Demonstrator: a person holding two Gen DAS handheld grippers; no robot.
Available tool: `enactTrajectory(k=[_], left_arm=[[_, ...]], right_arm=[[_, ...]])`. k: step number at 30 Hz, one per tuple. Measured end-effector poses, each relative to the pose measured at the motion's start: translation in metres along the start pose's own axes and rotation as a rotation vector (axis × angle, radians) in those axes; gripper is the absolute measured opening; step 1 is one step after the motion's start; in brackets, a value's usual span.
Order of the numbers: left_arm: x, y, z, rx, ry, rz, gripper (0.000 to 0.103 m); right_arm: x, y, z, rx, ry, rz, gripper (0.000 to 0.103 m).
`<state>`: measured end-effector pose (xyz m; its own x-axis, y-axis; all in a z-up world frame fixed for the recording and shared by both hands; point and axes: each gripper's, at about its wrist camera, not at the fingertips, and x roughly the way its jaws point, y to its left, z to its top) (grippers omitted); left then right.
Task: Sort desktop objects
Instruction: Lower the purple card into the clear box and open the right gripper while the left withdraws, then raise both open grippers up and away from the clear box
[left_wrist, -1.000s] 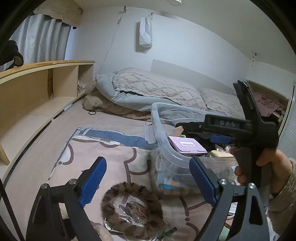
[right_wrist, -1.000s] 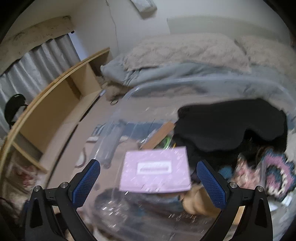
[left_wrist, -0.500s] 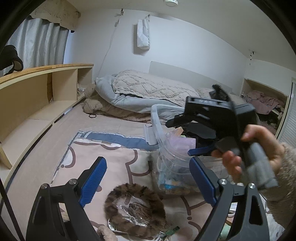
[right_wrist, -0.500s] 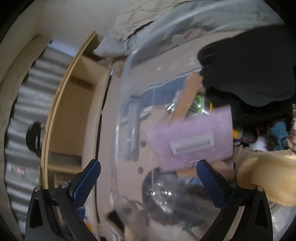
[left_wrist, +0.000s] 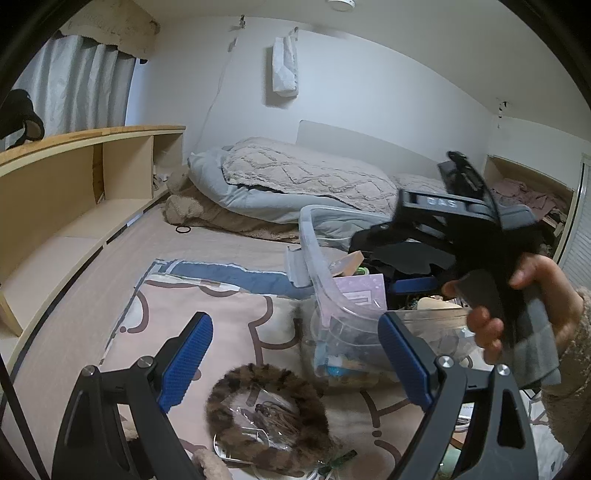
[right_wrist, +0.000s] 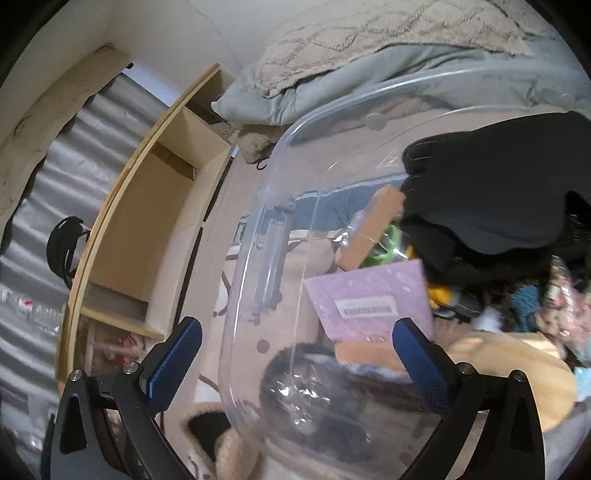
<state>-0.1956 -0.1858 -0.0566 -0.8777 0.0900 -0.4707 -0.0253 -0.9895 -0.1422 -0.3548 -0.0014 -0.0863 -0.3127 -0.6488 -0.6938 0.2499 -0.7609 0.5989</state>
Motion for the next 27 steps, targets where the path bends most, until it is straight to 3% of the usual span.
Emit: enactTrajectory(k=[5, 8, 17, 27], left_arm=[[-0.005, -0.008, 0.001, 0.009, 0.003, 0.004, 0.093], [-0.008, -0.014, 0.002, 0.007, -0.001, 0.011, 0.103], [-0.015, -0.035, 0.007, 0.021, 0.007, 0.025, 0.103], [-0.040, -0.068, 0.027, 0.030, -0.001, 0.039, 0.103]], right_arm=[[-0.033, -0.005, -0.008, -0.070, -0.102, -0.048, 0.103], [-0.053, -0.008, -0.012, -0.127, -0.168, -0.084, 0.103], [-0.100, -0.019, -0.036, -0.267, -0.298, -0.216, 0.103], [-0.155, -0.024, -0.070, -0.339, -0.379, -0.261, 0.103]])
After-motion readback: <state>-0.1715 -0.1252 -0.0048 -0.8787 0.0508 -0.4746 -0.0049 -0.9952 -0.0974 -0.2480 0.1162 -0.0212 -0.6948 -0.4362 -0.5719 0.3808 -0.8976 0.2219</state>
